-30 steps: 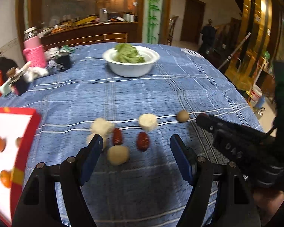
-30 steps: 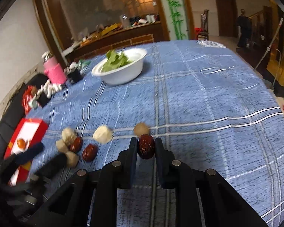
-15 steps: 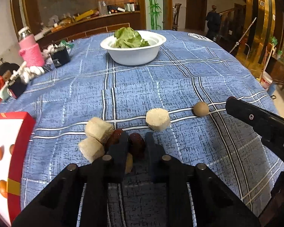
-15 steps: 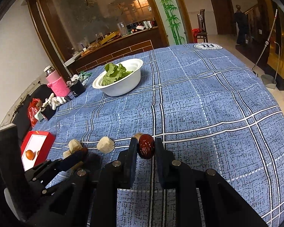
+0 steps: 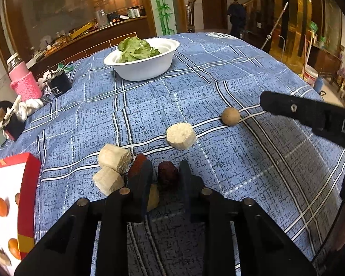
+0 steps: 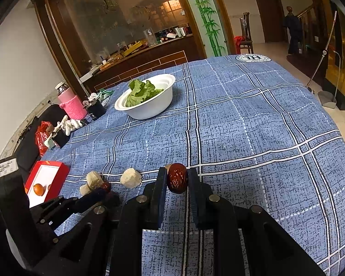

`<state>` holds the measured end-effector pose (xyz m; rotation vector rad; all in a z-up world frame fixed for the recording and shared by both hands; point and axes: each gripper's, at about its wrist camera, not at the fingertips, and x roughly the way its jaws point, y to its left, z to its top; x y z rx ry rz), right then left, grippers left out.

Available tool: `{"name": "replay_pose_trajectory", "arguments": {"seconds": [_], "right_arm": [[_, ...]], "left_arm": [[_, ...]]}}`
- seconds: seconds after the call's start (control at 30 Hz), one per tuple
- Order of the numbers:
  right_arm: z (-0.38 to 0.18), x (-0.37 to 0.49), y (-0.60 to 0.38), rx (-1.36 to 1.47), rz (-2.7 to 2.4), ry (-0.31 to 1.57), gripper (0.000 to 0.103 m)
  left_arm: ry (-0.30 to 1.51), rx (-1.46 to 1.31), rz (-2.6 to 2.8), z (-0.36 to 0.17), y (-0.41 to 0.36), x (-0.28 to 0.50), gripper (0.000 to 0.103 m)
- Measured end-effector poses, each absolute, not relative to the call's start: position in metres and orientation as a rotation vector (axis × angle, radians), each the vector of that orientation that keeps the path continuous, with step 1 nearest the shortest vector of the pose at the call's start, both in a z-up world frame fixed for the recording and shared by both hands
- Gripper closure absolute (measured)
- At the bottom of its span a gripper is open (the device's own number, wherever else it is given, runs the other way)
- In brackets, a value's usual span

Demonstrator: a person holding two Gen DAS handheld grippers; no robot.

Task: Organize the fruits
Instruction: 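Grasp a red date with the right tool while the left tool grasps another red date, then carry both red dates over the red-rimmed tray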

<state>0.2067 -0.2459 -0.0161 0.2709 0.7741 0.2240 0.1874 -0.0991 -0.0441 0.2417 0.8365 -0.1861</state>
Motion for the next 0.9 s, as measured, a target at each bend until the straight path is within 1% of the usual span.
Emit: {"name": "replay_pose_trajectory", "arguments": {"seconds": [0.07, 0.13, 0.27, 0.47, 0.6, 0.9], "right_arm": [[-0.014, 0.206, -0.247, 0.273, 0.227, 0.769, 0.084], [-0.013, 0.205, -0.248, 0.278, 0.229, 0.766, 0.084], [-0.013, 0.205, -0.249, 0.286, 0.233, 0.765, 0.084], [-0.011, 0.204, -0.246, 0.275, 0.239, 0.759, 0.084], [-0.010, 0.203, -0.243, 0.260, 0.244, 0.751, 0.084], [-0.008, 0.193, -0.211, 0.178, 0.289, 0.777, 0.084]], "left_arm": [[0.833, 0.271, -0.178, -0.045, -0.103, 0.187, 0.083], [0.828, 0.295, -0.159, -0.045, -0.105, 0.186, 0.088], [0.813, 0.280, -0.168, -0.040, -0.103, 0.181, 0.088], [0.751, 0.227, -0.184, -0.011, -0.093, 0.155, 0.088], [0.732, 0.177, -0.145, 0.001, -0.075, 0.131, 0.088], [0.778, 0.056, 0.031, 0.001, -0.011, 0.095, 0.088]]}}
